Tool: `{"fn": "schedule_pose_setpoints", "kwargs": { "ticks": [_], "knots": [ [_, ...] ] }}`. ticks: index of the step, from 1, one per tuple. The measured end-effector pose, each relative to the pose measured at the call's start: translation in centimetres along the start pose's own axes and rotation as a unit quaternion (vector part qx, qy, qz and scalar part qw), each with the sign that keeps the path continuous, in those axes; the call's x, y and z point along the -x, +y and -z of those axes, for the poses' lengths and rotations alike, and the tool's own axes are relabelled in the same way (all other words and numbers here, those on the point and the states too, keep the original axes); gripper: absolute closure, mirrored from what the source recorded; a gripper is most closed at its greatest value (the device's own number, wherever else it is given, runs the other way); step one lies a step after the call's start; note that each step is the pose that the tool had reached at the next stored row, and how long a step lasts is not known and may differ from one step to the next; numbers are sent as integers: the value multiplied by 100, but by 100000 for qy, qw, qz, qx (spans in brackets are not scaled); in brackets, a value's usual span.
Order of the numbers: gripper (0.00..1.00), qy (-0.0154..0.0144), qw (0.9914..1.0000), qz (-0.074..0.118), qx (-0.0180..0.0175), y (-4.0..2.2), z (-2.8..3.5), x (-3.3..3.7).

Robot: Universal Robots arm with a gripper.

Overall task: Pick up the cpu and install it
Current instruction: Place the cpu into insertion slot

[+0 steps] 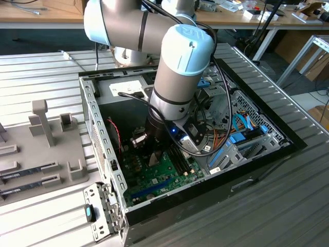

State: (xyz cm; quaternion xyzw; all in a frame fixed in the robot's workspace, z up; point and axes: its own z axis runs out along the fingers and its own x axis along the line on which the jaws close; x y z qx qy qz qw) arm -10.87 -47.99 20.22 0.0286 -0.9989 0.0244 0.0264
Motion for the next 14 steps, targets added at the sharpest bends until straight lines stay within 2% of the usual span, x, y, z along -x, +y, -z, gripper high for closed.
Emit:
{"fn": "schedule_pose_setpoints", "kwargs": {
  "ticks": [14],
  "knots": [
    [59,3,100000,-212,5,2,-9,-22]
  ]
}}
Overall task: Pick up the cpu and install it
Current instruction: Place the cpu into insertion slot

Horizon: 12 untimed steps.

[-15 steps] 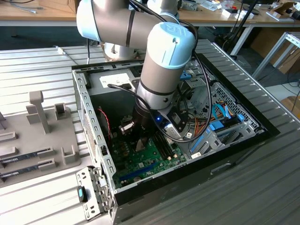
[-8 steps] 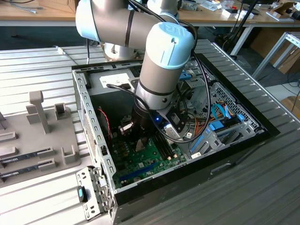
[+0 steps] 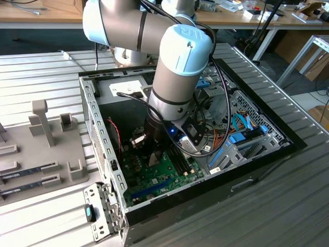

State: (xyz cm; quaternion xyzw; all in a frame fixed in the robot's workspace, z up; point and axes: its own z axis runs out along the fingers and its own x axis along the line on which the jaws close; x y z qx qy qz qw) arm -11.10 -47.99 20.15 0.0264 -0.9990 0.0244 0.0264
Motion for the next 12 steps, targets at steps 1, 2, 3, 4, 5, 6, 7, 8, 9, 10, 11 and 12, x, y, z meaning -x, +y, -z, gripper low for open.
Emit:
{"fn": "schedule_pose_setpoints", "kwargs": {
  "ticks": [1,2,3,4,5,6,7,8,9,10,11,12],
  "knots": [
    [60,6,100000,1,2,0,0,0],
    [61,10,100000,1,3,0,0,0],
    [61,12,100000,-1,4,0,0,0],
    [61,9,100000,-4,6,0,-1,-1],
    [61,11,100000,-6,4,0,-1,-1],
    [61,14,100000,-5,3,0,-1,-1],
    [61,13,100000,-5,2,0,-1,-1],
    [61,14,100000,-6,2,0,-1,-1],
    [61,11,100000,-7,3,0,-1,-1],
    [61,13,100000,-6,2,0,-1,-1],
    [61,11,100000,-9,3,0,0,-1],
    [61,9,100000,-7,12,0,4,-1]
  ]
}}
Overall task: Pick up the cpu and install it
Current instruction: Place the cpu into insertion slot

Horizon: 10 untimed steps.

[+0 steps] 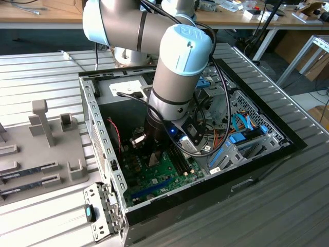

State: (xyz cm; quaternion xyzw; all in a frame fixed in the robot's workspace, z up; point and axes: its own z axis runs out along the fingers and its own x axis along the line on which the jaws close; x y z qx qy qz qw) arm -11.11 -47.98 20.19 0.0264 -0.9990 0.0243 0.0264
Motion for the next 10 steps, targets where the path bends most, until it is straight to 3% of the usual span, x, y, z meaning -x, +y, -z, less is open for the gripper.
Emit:
{"fn": "schedule_pose_setpoints", "kwargs": {
  "ticks": [4,10],
  "knots": [
    [61,-14,100000,-7,10,-2,43,-3],
    [61,-2,100000,-1,4,-2,40,-2]
  ]
}}
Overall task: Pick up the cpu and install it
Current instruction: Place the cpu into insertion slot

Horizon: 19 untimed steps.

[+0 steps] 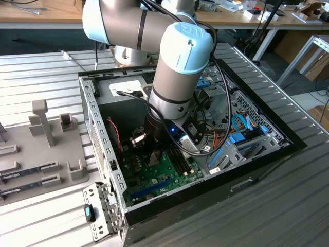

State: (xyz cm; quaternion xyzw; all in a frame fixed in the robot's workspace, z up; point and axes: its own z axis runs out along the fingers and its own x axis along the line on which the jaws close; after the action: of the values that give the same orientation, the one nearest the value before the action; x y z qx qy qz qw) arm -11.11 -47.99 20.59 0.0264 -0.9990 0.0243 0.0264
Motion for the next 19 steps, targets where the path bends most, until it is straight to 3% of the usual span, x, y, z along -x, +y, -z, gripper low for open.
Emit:
{"fn": "schedule_pose_setpoints", "kwargs": {
  "ticks": [8,9,19],
  "knots": [
    [60,1,100000,-4,21,1,-9,0],
    [54,-3,100000,-2,26,1,-10,0],
    [54,10,100000,1,19,2,-39,6]
  ]
}}
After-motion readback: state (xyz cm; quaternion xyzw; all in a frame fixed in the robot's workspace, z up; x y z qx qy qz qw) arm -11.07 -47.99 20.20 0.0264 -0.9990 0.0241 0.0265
